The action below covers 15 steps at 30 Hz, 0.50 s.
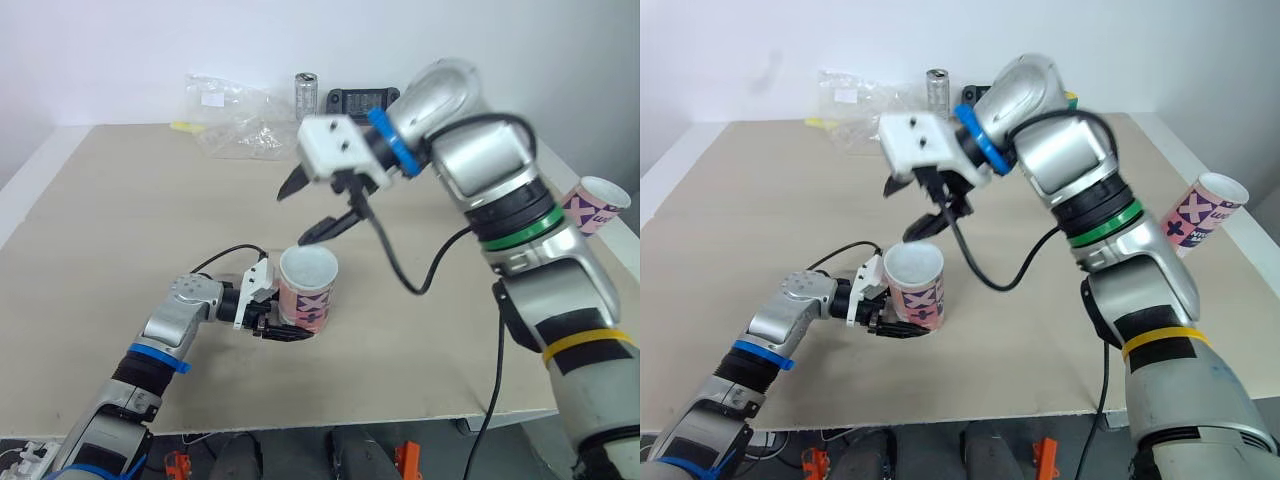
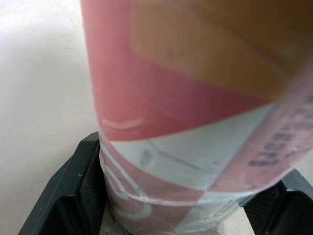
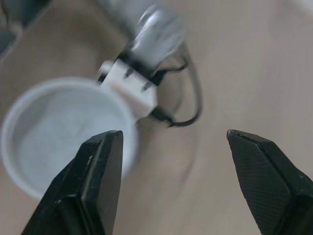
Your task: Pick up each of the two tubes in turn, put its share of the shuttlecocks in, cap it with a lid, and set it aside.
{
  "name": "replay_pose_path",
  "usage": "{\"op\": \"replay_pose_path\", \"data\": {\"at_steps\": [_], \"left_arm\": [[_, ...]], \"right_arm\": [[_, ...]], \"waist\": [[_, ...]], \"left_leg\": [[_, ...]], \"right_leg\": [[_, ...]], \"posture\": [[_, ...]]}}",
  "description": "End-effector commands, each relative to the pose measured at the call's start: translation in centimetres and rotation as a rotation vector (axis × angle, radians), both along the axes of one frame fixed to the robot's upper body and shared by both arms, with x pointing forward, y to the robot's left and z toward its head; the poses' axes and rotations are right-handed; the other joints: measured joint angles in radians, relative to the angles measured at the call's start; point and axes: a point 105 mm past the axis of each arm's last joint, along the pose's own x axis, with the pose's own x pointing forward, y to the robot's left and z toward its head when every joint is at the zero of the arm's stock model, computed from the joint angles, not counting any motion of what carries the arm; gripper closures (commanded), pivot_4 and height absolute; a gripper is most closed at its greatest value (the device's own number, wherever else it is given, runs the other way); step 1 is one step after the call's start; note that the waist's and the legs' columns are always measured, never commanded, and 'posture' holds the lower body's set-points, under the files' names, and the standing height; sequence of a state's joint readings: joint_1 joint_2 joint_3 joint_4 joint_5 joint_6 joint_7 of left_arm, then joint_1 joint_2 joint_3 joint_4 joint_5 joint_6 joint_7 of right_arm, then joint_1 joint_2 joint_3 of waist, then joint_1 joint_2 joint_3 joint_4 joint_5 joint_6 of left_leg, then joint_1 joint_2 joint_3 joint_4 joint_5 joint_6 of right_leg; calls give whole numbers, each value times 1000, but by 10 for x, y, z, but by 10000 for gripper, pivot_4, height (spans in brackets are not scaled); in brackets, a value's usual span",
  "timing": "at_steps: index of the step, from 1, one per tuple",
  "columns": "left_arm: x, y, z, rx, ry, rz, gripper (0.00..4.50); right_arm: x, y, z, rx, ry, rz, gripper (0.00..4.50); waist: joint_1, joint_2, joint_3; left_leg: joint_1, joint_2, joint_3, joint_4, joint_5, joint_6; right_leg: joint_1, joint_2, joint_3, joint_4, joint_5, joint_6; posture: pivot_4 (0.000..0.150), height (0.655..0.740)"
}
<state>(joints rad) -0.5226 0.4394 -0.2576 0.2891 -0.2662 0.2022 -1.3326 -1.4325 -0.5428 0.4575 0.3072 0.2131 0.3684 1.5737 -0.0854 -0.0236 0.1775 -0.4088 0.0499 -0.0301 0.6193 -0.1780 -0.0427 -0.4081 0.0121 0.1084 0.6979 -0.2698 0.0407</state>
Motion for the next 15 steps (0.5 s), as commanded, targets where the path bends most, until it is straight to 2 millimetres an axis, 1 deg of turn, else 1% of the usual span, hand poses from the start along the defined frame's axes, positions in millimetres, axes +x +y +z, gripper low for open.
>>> {"op": "replay_pose_path", "data": {"at_steps": [1,3,4,5,6,7,8,10,12,15], "left_arm": [[-2,14,-26,96,80,44,12869],[-3,14,-26,98,80,42,12869],[-2,14,-26,98,80,41,12869],[-2,14,-25,99,80,41,12869],[-2,15,-25,99,80,41,12869],[-2,15,-25,100,80,40,12869],[-2,15,-25,101,79,39,12869],[-1,15,-24,101,78,38,12869],[-1,15,-23,103,77,39,12869],[-1,16,-23,105,75,41,12869]], "right_arm": [[-16,-9,15,47,45,50,16971],[-21,-11,7,34,63,70,26061],[-24,-12,3,28,72,83,32381],[-27,-11,-1,20,80,90,34667],[-28,-11,-6,12,85,95,39534],[-30,-9,-13,-5,89,102,43018],[-30,-7,-19,-22,90,101,44402],[-29,-3,-34,-59,73,97,44402],[-36,-3,-51,-121,84,129,44402],[-34,-1,-83,-233,45,146,44402]], "waist": [[0,0,0],[-2,0,0],[-2,0,0],[-2,0,0],[-2,0,0],[-2,0,0],[-2,0,0],[-1,0,0],[-1,0,0],[-1,0,0]], "left_leg": [[0,0,0,0,-1,0],[0,0,0,0,-2,-1],[1,0,0,0,-2,-1],[1,0,0,-1,-2,-1],[1,0,0,0,-2,-1],[1,0,0,0,-2,-1],[1,0,0,0,-2,-1],[1,0,0,0,-2,-1],[1,0,0,0,-2,-1],[1,0,0,0,-2,-1]], "right_leg": [[0,0,0,0,-1,0],[0,0,0,0,-2,0],[0,0,0,0,-2,0],[0,0,0,0,-2,0],[0,0,0,0,-2,-1],[0,0,0,0,-2,0],[0,0,0,0,-2,0],[0,0,0,0,-2,0],[0,0,0,0,-2,0],[0,0,0,0,-2,0]], "posture": [[1500,7236],[1500,7236],[1500,7236],[1500,7236],[1500,7236],[1500,7236],[1500,7236],[1500,7236],[1500,7236],[1500,7236]]}}
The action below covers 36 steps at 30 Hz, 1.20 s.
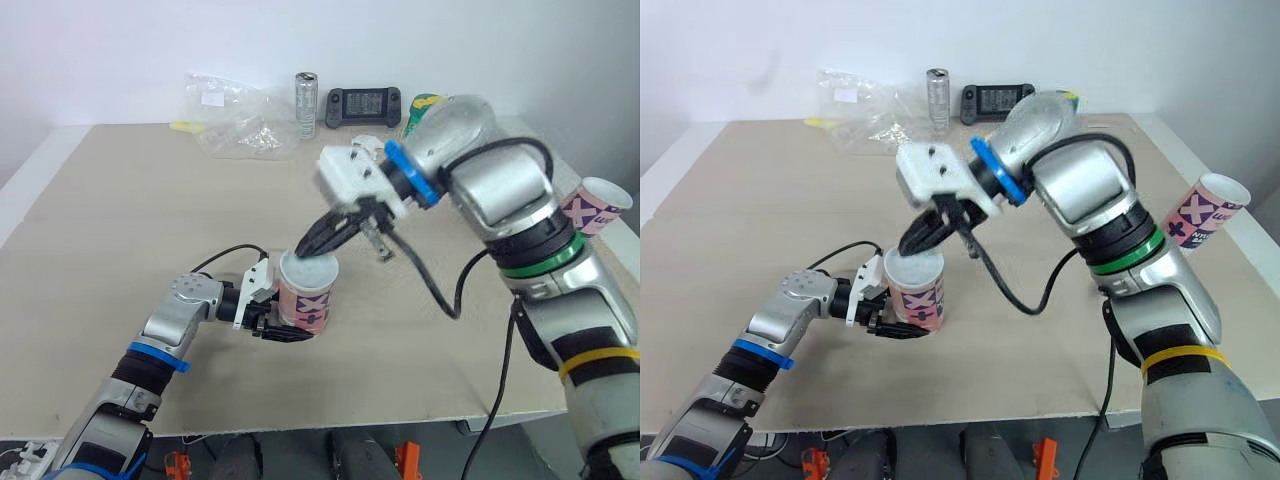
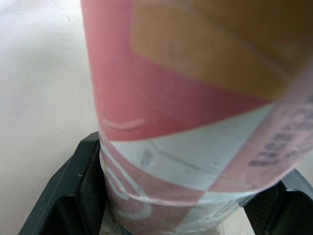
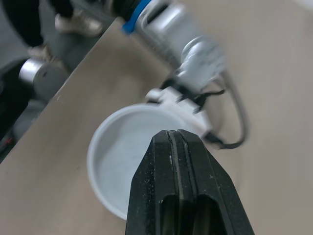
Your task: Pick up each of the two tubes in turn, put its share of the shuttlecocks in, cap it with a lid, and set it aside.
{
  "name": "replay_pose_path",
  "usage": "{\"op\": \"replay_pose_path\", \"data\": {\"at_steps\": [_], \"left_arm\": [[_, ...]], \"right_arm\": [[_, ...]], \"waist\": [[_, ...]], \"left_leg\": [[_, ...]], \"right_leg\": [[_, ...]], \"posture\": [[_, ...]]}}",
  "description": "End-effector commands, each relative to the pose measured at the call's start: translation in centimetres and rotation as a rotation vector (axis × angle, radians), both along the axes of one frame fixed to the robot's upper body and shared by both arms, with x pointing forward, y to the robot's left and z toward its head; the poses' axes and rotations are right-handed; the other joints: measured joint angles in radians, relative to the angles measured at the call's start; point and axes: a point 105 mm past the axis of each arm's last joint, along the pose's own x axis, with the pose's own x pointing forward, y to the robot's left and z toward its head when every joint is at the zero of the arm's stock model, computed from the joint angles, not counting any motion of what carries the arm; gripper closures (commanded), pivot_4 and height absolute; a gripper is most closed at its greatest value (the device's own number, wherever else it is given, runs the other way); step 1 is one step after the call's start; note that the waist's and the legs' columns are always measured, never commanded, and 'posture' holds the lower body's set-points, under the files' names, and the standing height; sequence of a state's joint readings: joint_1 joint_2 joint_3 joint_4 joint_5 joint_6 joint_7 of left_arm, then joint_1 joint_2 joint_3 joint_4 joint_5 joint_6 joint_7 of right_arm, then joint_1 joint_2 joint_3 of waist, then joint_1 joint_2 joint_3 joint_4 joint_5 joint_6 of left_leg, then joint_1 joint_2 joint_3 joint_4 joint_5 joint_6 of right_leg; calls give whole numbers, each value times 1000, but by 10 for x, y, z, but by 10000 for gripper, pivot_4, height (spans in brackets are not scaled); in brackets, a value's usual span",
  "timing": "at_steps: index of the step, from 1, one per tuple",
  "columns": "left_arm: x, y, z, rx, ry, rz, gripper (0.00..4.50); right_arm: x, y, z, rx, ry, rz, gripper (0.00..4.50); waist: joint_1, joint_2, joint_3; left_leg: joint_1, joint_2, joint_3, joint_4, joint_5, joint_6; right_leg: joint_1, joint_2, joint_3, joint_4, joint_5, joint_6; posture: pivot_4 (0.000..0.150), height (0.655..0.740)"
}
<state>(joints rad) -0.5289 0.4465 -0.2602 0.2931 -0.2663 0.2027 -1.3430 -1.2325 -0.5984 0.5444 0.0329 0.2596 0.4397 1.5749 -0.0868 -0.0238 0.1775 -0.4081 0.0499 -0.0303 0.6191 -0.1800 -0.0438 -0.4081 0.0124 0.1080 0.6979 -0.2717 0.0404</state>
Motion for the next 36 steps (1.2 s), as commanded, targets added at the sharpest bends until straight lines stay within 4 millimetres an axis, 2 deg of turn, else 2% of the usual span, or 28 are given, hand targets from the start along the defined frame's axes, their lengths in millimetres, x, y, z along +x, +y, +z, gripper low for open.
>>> {"op": "replay_pose_path", "data": {"at_steps": [1,4,7,8,12,14,15,16,17,18,19,20,24,25,26,27,28,32,36], "left_arm": [[-1,15,-23,97,74,50,12869],[0,15,-22,95,74,51,12869],[0,15,-21,92,73,56,12869],[0,15,-21,92,73,57,12869],[-1,15,-21,90,74,60,12869],[-1,15,-21,89,75,61,12869],[-1,14,-21,87,74,60,12869],[-1,13,-20,82,62,58,12869],[-1,12,-20,78,53,57,12869],[0,10,-18,70,33,54,12869],[-2,6,-15,49,19,45,12869],[-3,2,-11,26,8,35,12869],[-2,-5,-4,-26,-17,50,12869],[0,-5,-3,-32,-22,65,9165],[0,-6,-2,-42,-28,63,3363],[0,-7,-2,-44,-43,62,752],[-1,-6,-2,-40,-61,59,179],[2,0,-2,-23,-144,94,179],[-3,20,-7,16,-141,103,179]], "right_arm": [[-2,0,-32,-153,-99,74,44402],[0,-8,-50,-241,-139,108,44402],[4,-9,-49,-246,-171,116,44402],[6,-8,-43,-224,-172,109,44402],[6,6,17,43,-64,57,44402],[5,5,38,142,-3,37,44402],[8,3,47,188,17,1,39910],[9,-5,53,221,30,-30,38445],[9,-11,55,239,36,-51,34618],[8,-19,56,251,43,-71,32340],[5,-28,55,274,66,-92,23824],[2,-35,54,293,86,-116,23824],[-10,-56,50,356,136,-188,7035],[-12,-60,47,369,146,-209,2966],[-15,-67,40,388,171,-255,0],[-17,-74,30,391,163,-299,0],[-20,-78,23,394,183,-335,0],[-32,-81,9,393,216,-390,0],[-32,-91,-16,343,200,-497,0]], "waist": [[0,0,0],[0,0,-4],[-1,-1,-9],[-1,-2,-9],[-6,-2,-9],[-7,-1,-6],[-7,-1,-6],[-7,-1,-6],[-5,-1,-6],[1,-1,-6],[1,-1,-6],[5,-1,-6],[11,1,-4],[13,2,-3],[13,2,-3],[14,1,-3],[20,-1,-2],[13,1,0],[11,-1,1]], "left_leg": [[0,0,0,0,0,0],[3,1,0,0,0,0],[5,1,0,-1,0,0],[6,1,0,0,0,0],[6,1,1,0,0,0],[5,2,1,0,0,0],[2,2,0,0,0,0],[2,1,0,0,0,0],[1,1,0,0,0,-1],[0,1,0,-1,0,-1],[-1,1,-1,-1,-2,-2],[-1,1,-1,-1,-2,-2],[-2,0,0,-1,-7,-2],[-2,0,0,-1,-7,-2],[-2,-1,-1,0,-7,-2],[-2,-1,-1,0,-7,-2],[-2,-1,-1,0,-7,-2],[-4,-2,0,1,-7,-2],[-4,-1,0,1,-7,-2]], "right_leg": [[0,0,0,0,0,0],[2,1,-1,0,0,-1],[3,1,-1,0,-3,-5],[4,1,0,0,-3,-5],[3,0,0,0,-1,-6],[2,1,0,0,0,-7],[0,1,0,0,0,-7],[0,1,0,0,-1,-6],[0,1,0,0,-1,-4],[0,0,-1,0,-1,-2],[0,0,-1,0,-3,-1],[0,0,-1,0,-3,-1],[0,-1,0,-2,-7,0],[0,-1,0,-2,-7,1],[0,-1,0,-2,-7,1],[0,-1,0,-2,-7,1],[1,-1,0,-2,-7,1],[0,-2,1,-4,-6,4],[0,-2,2,-5,-5,5]], "posture": [[1500,7236],[1500,7236],[1500,7236],[1500,7236],[1500,7236],[1500,7236],[1500,7236],[1500,7236],[1500,7236],[1500,7236],[1500,7236],[1500,7236],[1500,7236],[1500,7236],[1500,7236],[1500,7236],[1500,7236],[1500,7236],[1500,7236]]}}
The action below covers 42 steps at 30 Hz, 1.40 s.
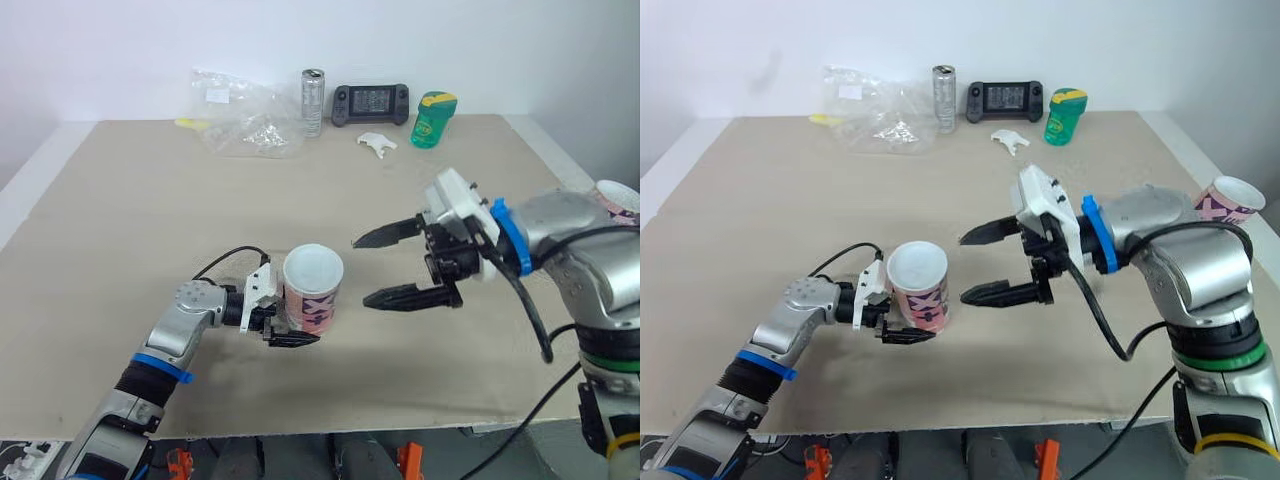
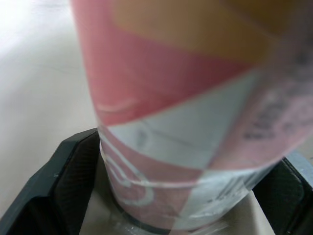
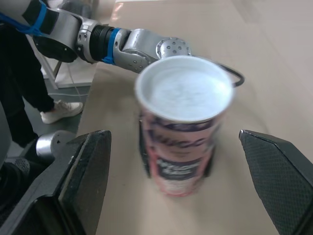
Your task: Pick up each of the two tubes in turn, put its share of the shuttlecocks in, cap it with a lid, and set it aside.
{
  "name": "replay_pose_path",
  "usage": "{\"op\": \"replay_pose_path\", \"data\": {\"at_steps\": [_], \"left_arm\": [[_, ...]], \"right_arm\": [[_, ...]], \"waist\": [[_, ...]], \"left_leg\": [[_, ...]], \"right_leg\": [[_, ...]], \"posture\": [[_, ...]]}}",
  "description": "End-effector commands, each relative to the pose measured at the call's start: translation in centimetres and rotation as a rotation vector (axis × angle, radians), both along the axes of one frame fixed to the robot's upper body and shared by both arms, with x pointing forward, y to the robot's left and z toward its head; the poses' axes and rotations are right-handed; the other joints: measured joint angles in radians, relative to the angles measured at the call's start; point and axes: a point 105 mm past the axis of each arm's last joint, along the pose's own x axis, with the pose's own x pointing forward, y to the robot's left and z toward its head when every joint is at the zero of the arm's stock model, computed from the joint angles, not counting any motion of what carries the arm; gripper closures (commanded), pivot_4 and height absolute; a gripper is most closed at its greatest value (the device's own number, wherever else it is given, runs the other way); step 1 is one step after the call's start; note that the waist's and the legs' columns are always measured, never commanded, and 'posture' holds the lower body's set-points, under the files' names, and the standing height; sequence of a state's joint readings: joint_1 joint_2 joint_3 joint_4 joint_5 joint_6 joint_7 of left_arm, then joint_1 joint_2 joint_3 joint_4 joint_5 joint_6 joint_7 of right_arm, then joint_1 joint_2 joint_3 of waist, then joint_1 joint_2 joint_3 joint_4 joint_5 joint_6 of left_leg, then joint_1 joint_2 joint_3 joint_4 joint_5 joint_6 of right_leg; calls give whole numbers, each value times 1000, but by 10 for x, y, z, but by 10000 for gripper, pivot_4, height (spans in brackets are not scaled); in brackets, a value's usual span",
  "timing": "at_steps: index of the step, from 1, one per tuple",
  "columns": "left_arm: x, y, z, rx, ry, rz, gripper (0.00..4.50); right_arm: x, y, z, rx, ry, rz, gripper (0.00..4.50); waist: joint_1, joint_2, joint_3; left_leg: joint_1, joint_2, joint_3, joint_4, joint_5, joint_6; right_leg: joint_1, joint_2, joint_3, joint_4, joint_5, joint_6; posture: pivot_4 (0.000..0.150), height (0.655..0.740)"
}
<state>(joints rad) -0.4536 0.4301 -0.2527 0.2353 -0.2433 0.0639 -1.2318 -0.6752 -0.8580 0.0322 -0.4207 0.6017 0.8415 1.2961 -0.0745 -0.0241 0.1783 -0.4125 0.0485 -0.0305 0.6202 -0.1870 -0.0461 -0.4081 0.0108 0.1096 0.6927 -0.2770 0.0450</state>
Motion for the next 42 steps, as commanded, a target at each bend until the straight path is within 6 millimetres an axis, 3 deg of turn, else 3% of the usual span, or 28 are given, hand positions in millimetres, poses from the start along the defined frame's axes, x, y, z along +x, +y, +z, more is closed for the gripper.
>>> {"op": "replay_pose_path", "data": {"at_steps": [1,6,9,13,23,28,42], "left_arm": [[0,32,-8,60,6,74,179],[-2,57,3,29,-5,152,179],[-6,72,20,-50,-25,220,179],[-31,85,46,-162,-80,254,179],[-84,89,100,-259,-71,273,179],[-94,88,102,-252,-58,293,179],[-93,81,102,-260,-55,297,179]], "right_arm": [[0,-9,-9,-27,-40,-79,0],[3,-4,-38,-2,-52,-125,0],[10,3,-65,12,-41,-173,0],[14,14,-87,53,3,-212,0],[27,28,-86,112,36,-176,0],[24,34,-83,127,66,-103,0],[38,60,-90,164,61,-47,0]], "waist": [[-2,0,0],[-3,-1,0],[-3,-3,2],[-5,-4,3],[8,-7,5],[8,-7,5],[7,-7,5]], "left_leg": [[0,0,0,0,0,0],[0,1,1,-1,0,0],[-1,1,1,-2,0,0],[-5,3,1,-2,-1,-2],[-11,3,-1,1,-2,-3],[-10,3,0,2,-2,-3],[-10,3,0,2,-2,-3]], "right_leg": [[0,0,0,-1,0,0],[0,0,0,-2,0,-1],[0,0,0,-5,1,0],[-2,1,-1,-9,2,0],[-4,-1,-3,-10,2,1],[-4,0,-3,-10,3,0],[-4,0,-3,-10,4,0]], "posture": [[1500,7236],[1500,7236],[1500,7236],[1500,7236],[1500,7236],[1500,7236],[1500,7236]]}}
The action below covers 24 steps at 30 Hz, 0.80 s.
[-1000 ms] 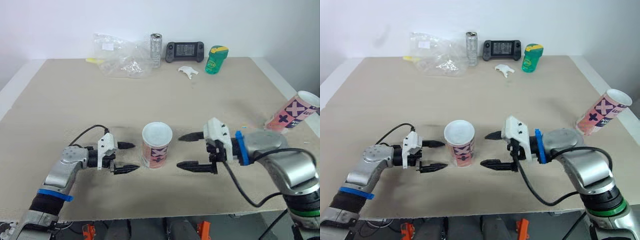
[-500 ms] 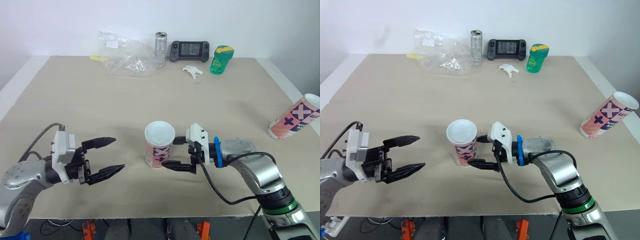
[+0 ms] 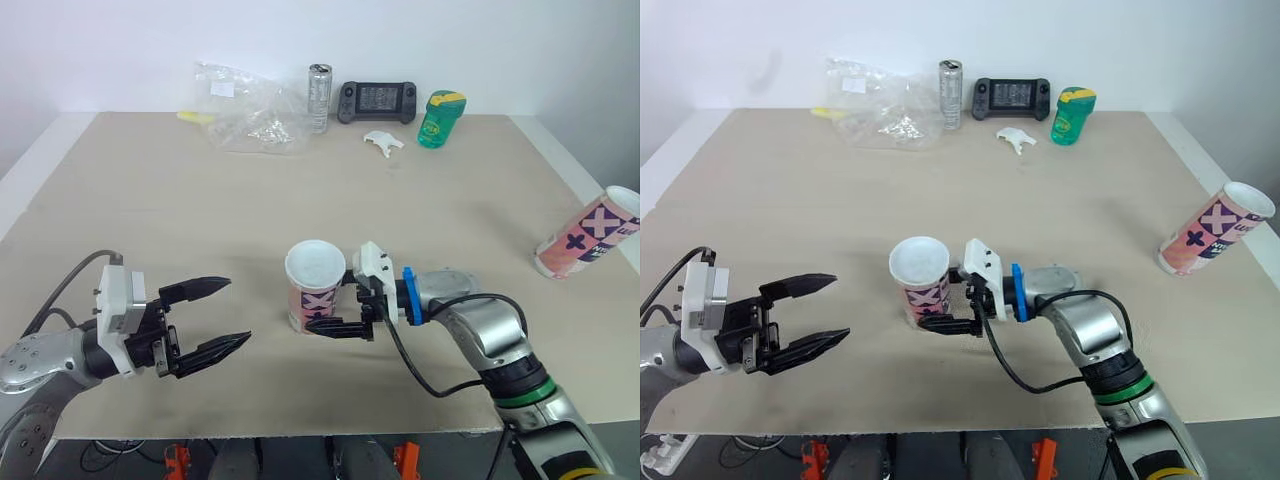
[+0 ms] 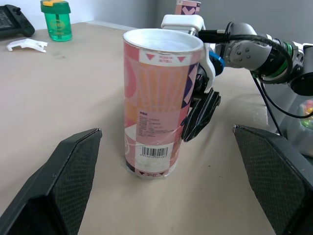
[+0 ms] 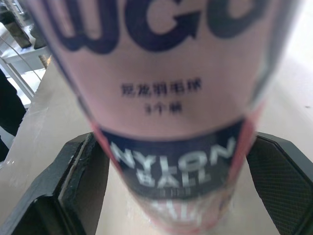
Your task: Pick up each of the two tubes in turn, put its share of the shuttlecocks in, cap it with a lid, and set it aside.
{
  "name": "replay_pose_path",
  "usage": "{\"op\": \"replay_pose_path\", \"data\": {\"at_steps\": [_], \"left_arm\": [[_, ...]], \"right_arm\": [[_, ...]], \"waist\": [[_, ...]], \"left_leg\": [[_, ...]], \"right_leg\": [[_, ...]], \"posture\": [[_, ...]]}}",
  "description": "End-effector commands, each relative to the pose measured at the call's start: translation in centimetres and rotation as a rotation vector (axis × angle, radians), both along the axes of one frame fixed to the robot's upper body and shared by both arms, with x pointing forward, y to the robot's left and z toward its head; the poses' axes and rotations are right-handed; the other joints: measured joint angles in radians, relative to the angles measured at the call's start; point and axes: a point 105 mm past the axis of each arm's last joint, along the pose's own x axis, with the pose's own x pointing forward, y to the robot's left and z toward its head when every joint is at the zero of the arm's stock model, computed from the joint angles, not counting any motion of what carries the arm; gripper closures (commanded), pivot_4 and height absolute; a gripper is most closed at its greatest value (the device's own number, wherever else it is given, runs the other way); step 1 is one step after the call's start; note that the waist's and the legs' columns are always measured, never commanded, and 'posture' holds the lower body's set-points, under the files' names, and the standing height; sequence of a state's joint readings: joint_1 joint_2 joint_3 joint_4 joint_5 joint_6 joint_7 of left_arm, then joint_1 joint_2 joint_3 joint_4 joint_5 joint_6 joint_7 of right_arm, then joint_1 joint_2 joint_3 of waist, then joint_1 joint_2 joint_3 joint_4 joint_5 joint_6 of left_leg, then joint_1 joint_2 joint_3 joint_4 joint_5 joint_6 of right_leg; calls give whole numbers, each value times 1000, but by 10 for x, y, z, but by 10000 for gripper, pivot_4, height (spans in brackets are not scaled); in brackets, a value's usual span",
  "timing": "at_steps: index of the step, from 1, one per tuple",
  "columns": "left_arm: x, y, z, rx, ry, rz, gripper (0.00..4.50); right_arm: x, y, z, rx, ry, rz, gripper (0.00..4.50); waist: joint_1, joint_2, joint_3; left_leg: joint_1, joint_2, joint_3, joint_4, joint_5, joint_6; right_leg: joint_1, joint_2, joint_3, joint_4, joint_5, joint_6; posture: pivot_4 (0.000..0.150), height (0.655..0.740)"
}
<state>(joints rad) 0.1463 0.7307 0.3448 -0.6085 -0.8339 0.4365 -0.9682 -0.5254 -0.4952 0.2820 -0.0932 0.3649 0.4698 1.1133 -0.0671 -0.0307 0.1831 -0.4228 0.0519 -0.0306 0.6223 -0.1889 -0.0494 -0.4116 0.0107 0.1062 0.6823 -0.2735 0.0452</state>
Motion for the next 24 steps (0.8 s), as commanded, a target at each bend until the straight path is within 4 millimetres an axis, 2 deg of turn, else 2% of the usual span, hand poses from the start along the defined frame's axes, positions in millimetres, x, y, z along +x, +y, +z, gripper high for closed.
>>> {"op": "replay_pose_path", "data": {"at_steps": [1,2,3,6,7,9,12,15,18,21,24], "left_arm": [[-3,-7,6,4,-28,-34,179],[-3,-7,5,3,-27,-35,179],[-2,-8,5,3,-27,-36,44],[0,-9,5,1,-26,-39,0],[0,-10,4,0,-26,-40,0],[2,-11,3,-3,-25,-45,0],[8,-16,3,-18,-31,-56,0],[17,-23,9,-31,-53,-87,0],[35,-33,21,-54,-91,-121,0],[48,-41,28,-71,-114,-147,0],[64,-52,34,-94,-130,-176,0]], "right_arm": [[-1,8,6,12,-41,38,0],[-1,9,7,18,-40,40,0],[0,9,7,23,-37,42,2481],[-1,8,7,31,-34,41,10267],[-1,8,7,32,-32,38,15392],[0,6,8,33,-30,27,20415],[0,1,12,34,-31,13,20415],[7,-11,26,72,-34,-37,20415],[27,-42,46,114,-86,-197,20415],[42,-75,59,136,-134,-359,20415],[58,-124,68,144,-185,-595,20415]], "waist": [[0,0,0],[0,0,0],[0,0,0],[0,0,0],[0,0,0],[0,0,0],[0,0,0],[3,0,0],[10,0,0],[21,1,0],[22,1,0]], "left_leg": [[0,0,0,0,0,0],[0,0,0,0,0,0],[0,0,0,0,0,0],[0,0,0,0,0,0],[0,0,0,0,0,0],[0,0,0,0,0,0],[0,0,0,0,0,0],[0,0,-1,2,0,0],[0,-1,-1,5,0,0],[-1,-1,-1,8,0,0],[-1,-2,0,10,0,0]], "right_leg": [[0,0,0,0,0,0],[0,0,0,0,0,0],[0,0,0,0,0,0],[0,0,0,0,0,0],[0,0,0,0,0,0],[0,0,0,0,0,0],[0,0,0,0,1,0],[1,0,-1,0,1,1],[2,0,0,0,3,3],[3,0,0,0,4,4],[3,0,2,0,5,6]], "posture": [[1500,7236],[1500,7236],[1500,7236],[1500,7236],[1500,7236],[1500,7236],[1500,7236],[1500,7236],[1500,7236],[1500,7236],[1500,7236]]}}
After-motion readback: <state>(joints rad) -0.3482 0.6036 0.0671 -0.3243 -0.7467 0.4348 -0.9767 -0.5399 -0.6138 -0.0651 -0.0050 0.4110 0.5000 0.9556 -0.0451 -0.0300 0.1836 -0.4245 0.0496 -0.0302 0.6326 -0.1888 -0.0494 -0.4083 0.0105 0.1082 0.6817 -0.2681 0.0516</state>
